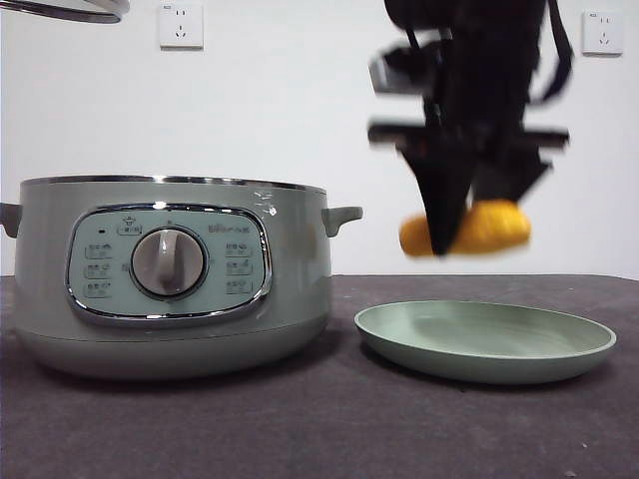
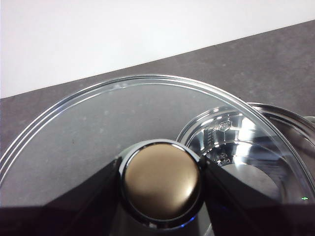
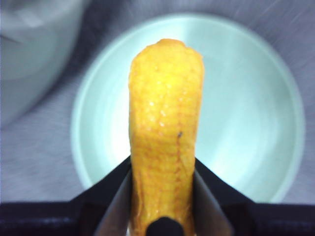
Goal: Take the corn out from the steamer,put the corn on the plate,close the lid
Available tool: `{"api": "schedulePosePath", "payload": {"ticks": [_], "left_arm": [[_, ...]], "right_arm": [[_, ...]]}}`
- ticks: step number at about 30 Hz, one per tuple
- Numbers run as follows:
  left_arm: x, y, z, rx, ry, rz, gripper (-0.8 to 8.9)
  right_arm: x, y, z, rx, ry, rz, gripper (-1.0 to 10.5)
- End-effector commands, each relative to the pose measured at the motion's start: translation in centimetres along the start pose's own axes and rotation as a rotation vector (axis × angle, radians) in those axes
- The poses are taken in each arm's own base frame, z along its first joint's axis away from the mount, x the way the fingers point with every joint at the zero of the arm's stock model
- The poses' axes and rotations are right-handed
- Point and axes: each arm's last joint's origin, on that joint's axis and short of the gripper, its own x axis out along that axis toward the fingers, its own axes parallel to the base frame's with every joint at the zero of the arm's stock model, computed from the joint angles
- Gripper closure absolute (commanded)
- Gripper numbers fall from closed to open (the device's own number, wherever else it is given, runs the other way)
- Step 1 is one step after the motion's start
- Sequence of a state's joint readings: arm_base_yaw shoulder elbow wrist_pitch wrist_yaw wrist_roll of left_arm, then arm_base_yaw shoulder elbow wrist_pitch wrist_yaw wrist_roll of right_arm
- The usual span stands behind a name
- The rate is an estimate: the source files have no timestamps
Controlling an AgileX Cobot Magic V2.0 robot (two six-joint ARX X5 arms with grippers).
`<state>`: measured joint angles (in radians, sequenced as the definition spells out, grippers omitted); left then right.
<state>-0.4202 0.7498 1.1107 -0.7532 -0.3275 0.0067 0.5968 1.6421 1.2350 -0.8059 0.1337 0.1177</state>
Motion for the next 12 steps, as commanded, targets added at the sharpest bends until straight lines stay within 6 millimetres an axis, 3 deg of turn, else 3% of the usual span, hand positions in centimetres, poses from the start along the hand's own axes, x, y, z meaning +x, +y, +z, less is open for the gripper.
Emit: {"api": "schedulePosePath", "payload": {"ticks": [1, 5, 12], "left_arm": [[-0.6, 0.2, 0.8, -0.032, -0.074, 0.005, 8.22], [-0.6, 0.2, 0.8, -0.032, -0.074, 0.005, 8.22], [-0.6, 0.2, 0.8, -0.039, -0.074, 0.003, 8.22]], "right_arm": [[2.7, -0.2, -1.5, 0.025, 0.0, -0.003, 9.6], [4.5, -0.1, -2.4, 0.042, -0.055, 0.004, 9.6], [4.8, -0.7, -2.5, 0.05, -0.052, -0.002, 9.4]]}}
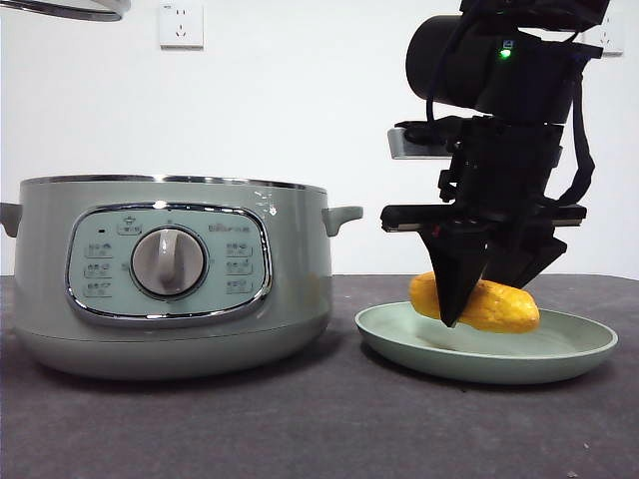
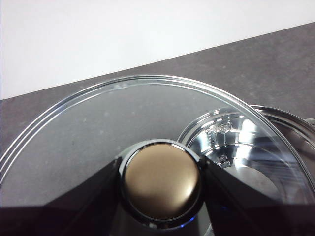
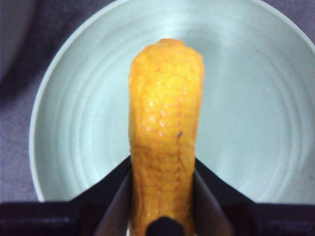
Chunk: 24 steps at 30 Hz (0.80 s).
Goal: Take the corn out from the steamer,put the corn on the plate,close the lid
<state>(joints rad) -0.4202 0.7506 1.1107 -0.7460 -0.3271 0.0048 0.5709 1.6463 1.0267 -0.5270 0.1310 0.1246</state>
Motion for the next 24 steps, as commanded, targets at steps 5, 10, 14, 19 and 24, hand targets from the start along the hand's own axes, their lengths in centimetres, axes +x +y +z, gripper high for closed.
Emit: {"api": "schedulePosePath", "payload": {"ticks": [5, 10, 14, 19, 24], "left_arm": [[-0.6, 0.1, 0.7, -0.035, -0.07, -0.02, 8.22], [-0.6, 0.1, 0.7, -0.035, -0.071, -0.021, 8.22], [-0.4, 0.0, 0.8, -0.036, -0.074, -0.041, 8.22], [0.5, -0.5, 1.2, -0.054, -0.079, -0.101, 8.22], [2.9, -1.6, 1.7, -0.073, -0.052, -0.197, 8.22]], "right_arm": [[1.2, -1.0, -0.2, 0.024, 0.045, 0.034, 9.3], [1.8, -1.8, -0.3, 0.046, 0.066, 0.021, 7.4], [1.8, -1.8, -0.3, 0.046, 0.065, 0.019, 6.6], [1.2, -1.9, -0.3, 0.046, 0.058, 0.018, 6.5], [-1.1, -2.1, -0.3, 0.05, 0.018, 0.022, 6.6]]}}
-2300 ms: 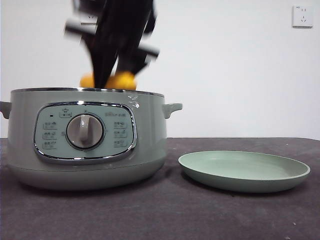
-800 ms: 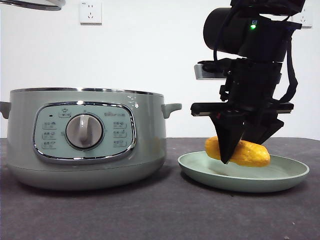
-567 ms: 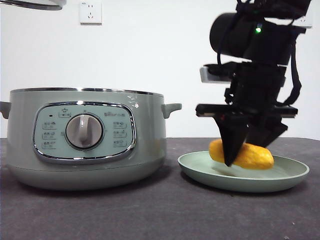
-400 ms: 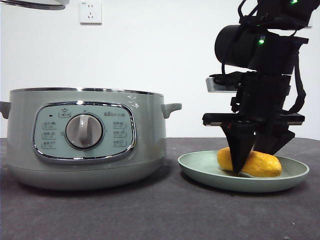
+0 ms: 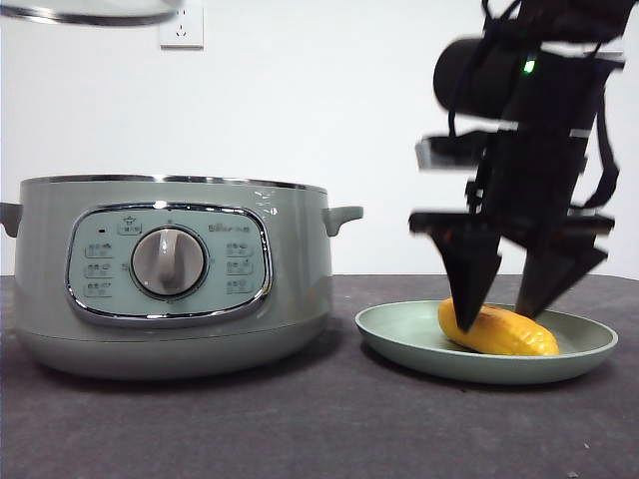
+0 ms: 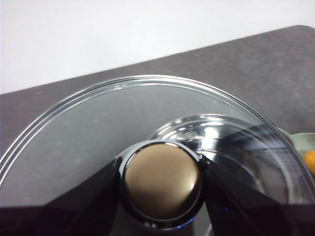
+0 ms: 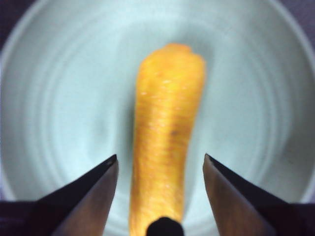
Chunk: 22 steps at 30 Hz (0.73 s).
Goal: Take the corn out from the steamer,put the corn on the plate,close the lid
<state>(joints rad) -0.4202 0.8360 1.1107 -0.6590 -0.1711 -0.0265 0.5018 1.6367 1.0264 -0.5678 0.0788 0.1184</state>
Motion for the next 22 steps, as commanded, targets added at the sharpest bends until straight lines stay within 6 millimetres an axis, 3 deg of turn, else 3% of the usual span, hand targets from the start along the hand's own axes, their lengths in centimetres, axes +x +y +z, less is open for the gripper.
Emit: {"api": "schedulePosePath", "payload": {"ticks": [1, 13, 22], "left_arm": [[1.2, -0.4, 1.0, -0.038, -0.048, -0.06, 8.22], [10.5, -2.4, 0.2, -0.042, 0.096, -0.155, 8.22], [14.3, -4.0, -1.1, -0.027, 0.166, -0.198, 8.22]], "right_arm": [[-1.8, -0.1, -0.2, -0.003, -0.033, 0.003, 6.6], [-9.8, -1.2, -1.5, 0.024, -0.238, 0.017, 6.6], [-12.3, -2.7, -2.6, 0.071, -0.285, -0.004, 6.6]]}}
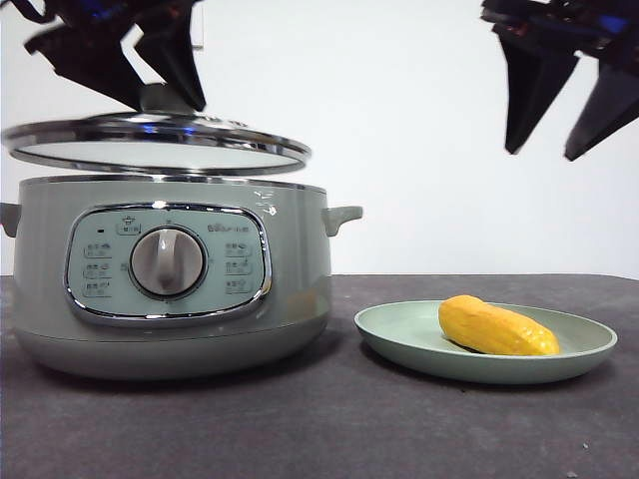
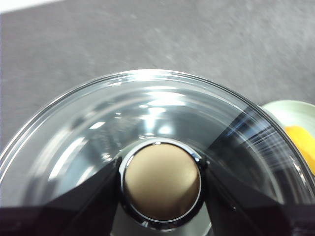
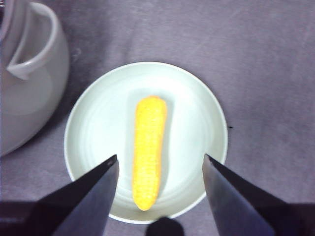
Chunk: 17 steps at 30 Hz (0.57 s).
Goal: Take the corn out from the steamer,put the corn on the plate,close the lid
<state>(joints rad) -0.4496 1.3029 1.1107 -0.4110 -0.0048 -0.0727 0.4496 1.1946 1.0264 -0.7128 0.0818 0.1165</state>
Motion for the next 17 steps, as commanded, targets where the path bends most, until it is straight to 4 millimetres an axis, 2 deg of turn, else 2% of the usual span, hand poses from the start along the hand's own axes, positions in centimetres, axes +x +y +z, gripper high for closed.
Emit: {"api": "schedulePosePath", "payload": {"ticks": [1, 17], "left_arm": [[0.2, -0.3, 0.7, -0.005, -0.053, -0.019, 8.22], [2.6, -0.5, -0.5, -0.001, 0.059, -0.018, 8.22]], "right_arm": [[0.1, -0.4, -0.2, 0.008, 0.013, -0.014, 6.6], [0.2, -0.8, -0.3, 0.019, 0.029, -0.026, 6.6]]}}
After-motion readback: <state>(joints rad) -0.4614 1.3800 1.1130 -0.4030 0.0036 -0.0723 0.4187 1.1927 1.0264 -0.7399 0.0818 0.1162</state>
